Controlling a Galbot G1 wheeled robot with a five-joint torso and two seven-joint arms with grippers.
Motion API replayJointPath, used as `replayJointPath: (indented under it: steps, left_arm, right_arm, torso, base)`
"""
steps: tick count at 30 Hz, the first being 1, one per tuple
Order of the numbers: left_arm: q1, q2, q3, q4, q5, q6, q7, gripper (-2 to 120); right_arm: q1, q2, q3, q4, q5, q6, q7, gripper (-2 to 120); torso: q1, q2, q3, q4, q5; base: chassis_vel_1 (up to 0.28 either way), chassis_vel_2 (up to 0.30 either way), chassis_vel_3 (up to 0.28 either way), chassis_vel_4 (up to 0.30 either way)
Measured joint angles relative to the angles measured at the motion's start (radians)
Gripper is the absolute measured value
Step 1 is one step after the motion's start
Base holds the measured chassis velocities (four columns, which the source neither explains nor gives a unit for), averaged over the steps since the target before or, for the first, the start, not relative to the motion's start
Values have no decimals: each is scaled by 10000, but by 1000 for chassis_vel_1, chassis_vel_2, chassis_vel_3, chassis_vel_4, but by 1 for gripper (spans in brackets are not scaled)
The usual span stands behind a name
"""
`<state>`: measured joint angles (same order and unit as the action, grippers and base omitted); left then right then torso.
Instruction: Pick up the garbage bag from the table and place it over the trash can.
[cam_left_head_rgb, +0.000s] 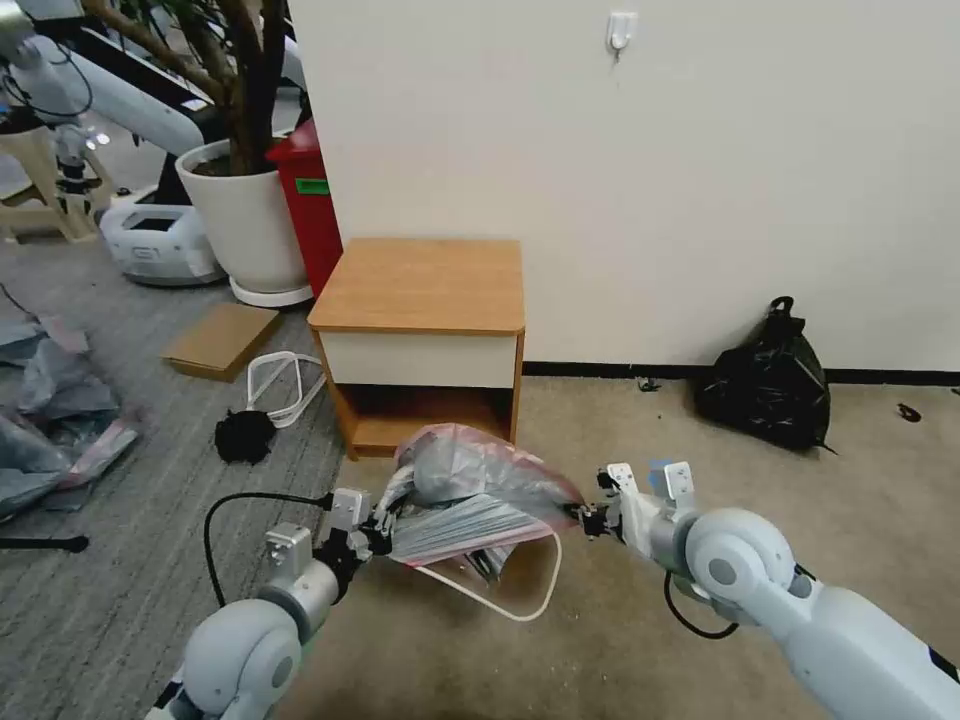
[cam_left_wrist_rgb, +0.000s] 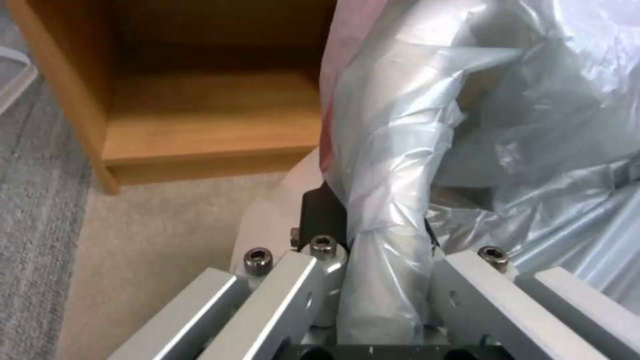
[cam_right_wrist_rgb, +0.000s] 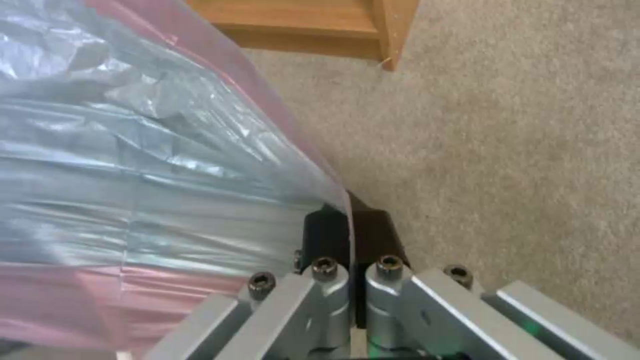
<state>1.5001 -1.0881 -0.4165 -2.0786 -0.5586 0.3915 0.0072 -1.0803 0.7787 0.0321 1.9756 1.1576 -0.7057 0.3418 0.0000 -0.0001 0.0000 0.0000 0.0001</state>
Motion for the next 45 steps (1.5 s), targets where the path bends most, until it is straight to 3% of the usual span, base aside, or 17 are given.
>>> replayJointPath:
  steps: [13, 20, 32, 37, 45]
  left_arm:
    - [-141, -29, -164, 118, -27, -348, 32, 3]
    - [-359, -288, -30, 300, 1, -647, -623, 3]
    - [-450, -472, 138, 372, -301, -843, -1157, 3]
    - [-581, -672, 203, 457, -496, -902, -1436, 3]
    - [-616, -950, 282, 521, -494, -990, -1625, 3]
  right_arm:
    - [-302, -133, 173, 117, -48, 4, -205, 0]
    - [-582, 60, 244, 304, -111, 3, -202, 0]
    - [-821, 248, 327, 534, -122, -6, -179, 0]
    - [-919, 315, 359, 664, -93, -7, -180, 13]
    - [-1125, 436, 448, 847, -87, -18, -203, 24]
  torso:
    - [0, 0, 0, 0, 0]
    - [0, 0, 0, 0, 0]
    - [0, 0, 0, 0, -1]
    - [0, 0, 0, 0, -1]
    - [0, 0, 0, 0, -1]
  base:
    - [0, 0, 0, 0]
    - [0, 0, 0, 0]
    - [0, 0, 0, 0]
    - [0, 0, 0, 0]
    - [0, 0, 0, 0]
